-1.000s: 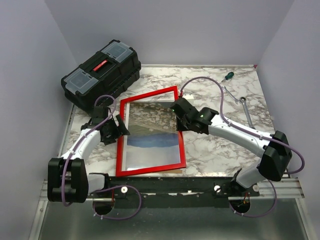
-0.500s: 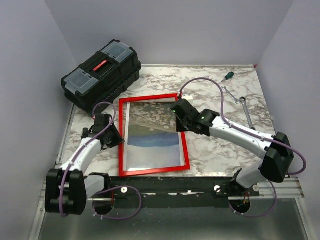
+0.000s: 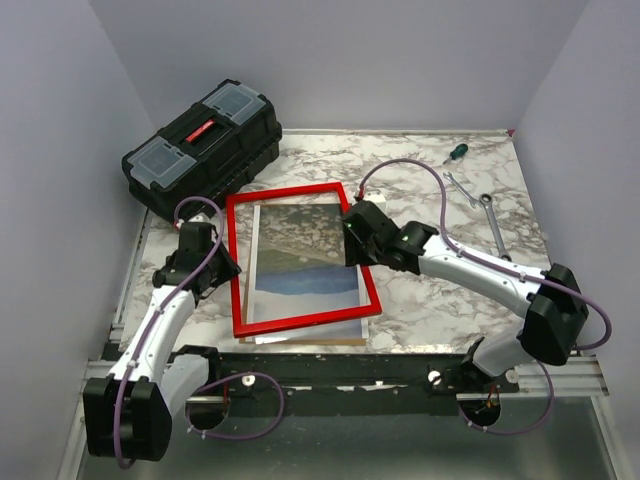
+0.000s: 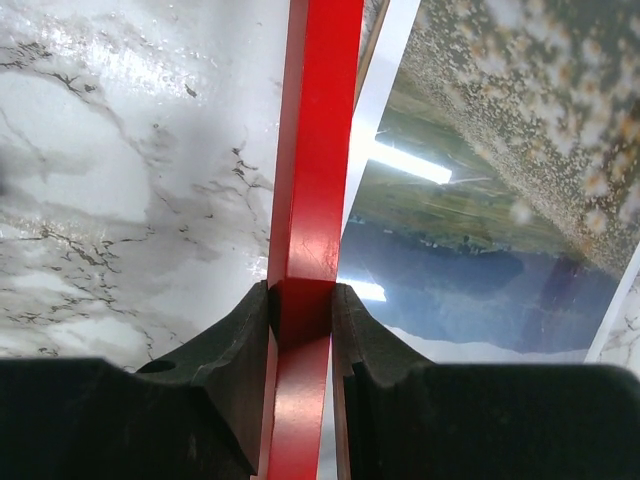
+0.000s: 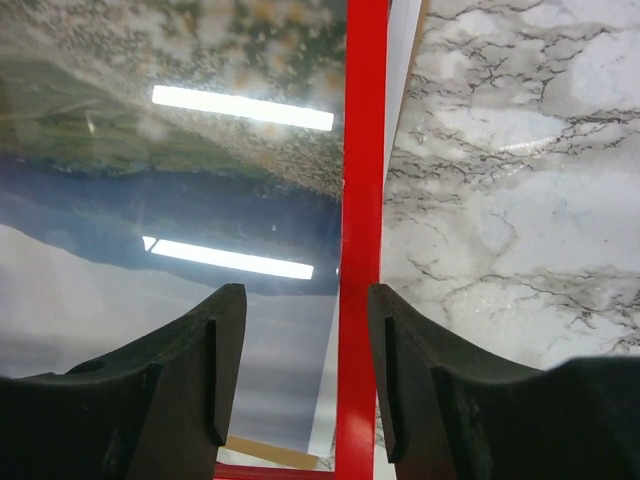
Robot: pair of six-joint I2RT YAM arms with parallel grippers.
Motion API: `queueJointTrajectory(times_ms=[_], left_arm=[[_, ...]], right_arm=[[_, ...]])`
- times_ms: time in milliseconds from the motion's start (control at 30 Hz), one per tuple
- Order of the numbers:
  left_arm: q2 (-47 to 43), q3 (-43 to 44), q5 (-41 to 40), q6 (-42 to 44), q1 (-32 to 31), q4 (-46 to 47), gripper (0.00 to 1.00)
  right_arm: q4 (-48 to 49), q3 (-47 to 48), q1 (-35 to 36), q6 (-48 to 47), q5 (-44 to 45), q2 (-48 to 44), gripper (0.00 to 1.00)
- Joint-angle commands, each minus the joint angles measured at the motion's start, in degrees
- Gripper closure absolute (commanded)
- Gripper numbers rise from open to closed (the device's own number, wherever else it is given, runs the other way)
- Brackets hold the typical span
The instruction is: Take the photo out of the frame
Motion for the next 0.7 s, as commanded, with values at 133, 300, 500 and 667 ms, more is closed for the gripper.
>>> queueJointTrajectory(times_ms=[133, 300, 500, 667], left_arm=[[-5.6, 0.9, 3.7, 0.5, -0.1, 1.1, 1.00], [-7.5, 0.7, 5.8, 0.2, -0.3, 0.9, 1.00], [-8.6, 1.2, 7.0, 0.8, -0.4, 0.7, 1.00], [-10.0, 1.6, 8.0, 0.6, -0.7, 0.6, 1.00]], right_arm=[[-1.8, -1.0, -0.8, 1.2, 5.3, 2.3, 0.19], [5.1, -4.3, -8.0, -6.3, -2.7, 5.4, 0.21], [12.5, -4.8, -8.8, -13.4, -10.6, 11.2, 0.38], [12.9, -3.3, -8.7, -11.7, -11.2, 15.1, 0.78]])
